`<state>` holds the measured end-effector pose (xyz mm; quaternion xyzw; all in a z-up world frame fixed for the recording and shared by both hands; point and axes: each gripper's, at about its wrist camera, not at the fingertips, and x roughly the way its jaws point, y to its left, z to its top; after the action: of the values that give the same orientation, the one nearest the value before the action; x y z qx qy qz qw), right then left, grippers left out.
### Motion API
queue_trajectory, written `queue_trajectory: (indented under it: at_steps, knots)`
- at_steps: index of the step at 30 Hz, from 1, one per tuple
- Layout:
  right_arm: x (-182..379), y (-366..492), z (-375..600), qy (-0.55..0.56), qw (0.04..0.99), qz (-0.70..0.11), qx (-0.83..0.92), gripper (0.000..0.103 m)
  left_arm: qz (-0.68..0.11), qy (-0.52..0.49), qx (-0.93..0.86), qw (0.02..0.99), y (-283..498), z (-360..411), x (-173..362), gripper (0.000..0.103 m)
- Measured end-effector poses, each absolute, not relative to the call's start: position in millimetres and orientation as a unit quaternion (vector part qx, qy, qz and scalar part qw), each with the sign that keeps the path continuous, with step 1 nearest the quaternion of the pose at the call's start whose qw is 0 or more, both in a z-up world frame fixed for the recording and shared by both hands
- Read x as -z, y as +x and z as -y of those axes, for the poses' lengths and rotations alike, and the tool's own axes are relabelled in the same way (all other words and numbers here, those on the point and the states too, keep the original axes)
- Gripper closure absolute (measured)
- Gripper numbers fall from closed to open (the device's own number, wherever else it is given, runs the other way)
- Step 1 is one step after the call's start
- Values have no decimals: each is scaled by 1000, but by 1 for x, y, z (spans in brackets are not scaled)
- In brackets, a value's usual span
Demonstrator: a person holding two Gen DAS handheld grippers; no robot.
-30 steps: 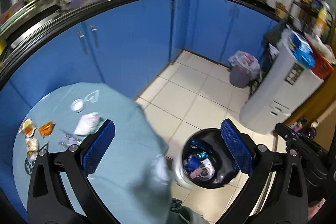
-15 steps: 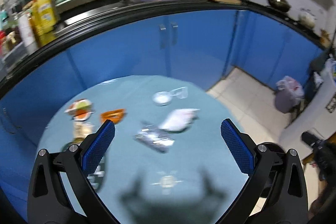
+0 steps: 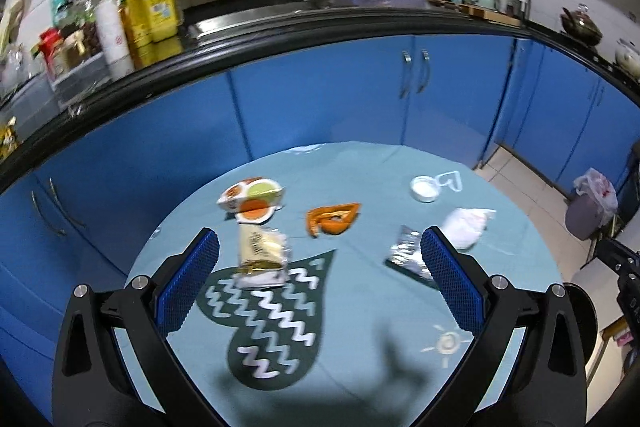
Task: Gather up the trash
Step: 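Move both tools back over the table toward the bread wrapper and blister pack, then grasp the gold-and-white bread wrapper with the left tool while the right tool grasps the silver blister pack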
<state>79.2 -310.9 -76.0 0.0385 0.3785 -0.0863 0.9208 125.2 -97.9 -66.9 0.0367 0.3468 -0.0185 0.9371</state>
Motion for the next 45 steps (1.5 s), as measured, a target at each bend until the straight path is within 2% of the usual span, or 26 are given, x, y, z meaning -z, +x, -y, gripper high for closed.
queue_trajectory:
  at_steps: [5, 7, 8, 9, 10, 11, 14, 30, 45]
  knots:
    - [84, 100, 287, 35, 914, -400, 56, 99, -375, 18, 7, 927, 137, 68, 83, 3]
    - [90, 107, 278, 32, 911, -409, 48, 90, -380, 14, 2, 925, 141, 59, 87, 3]
    - [93, 110, 273, 29, 909, -414, 46, 78, -383, 13, -1, 924, 143, 53, 90, 3]
    - [95, 111, 270, 28, 908, -415, 45, 49, -384, 11, -3, 923, 144, 49, 91, 3]
    - [94, 112, 267, 29, 911, -408, 47, 35, -385, 10, -6, 923, 145, 44, 93, 3]
    - [94, 111, 263, 29, 916, -398, 49, 27, -386, 8, -9, 922, 147, 40, 94, 3]
    - [92, 116, 253, 19, 919, -391, 44, 21, -389, 2, -12, 921, 152, 29, 98, 3]
    - [137, 161, 221, -12, 896, -444, 10, 21, -468, 3, 9, 884, 199, 17, 151, 3]
    - [168, 201, 206, -53, 885, -462, -12, 21, -498, 11, -4, 867, 234, 19, 182, 3]
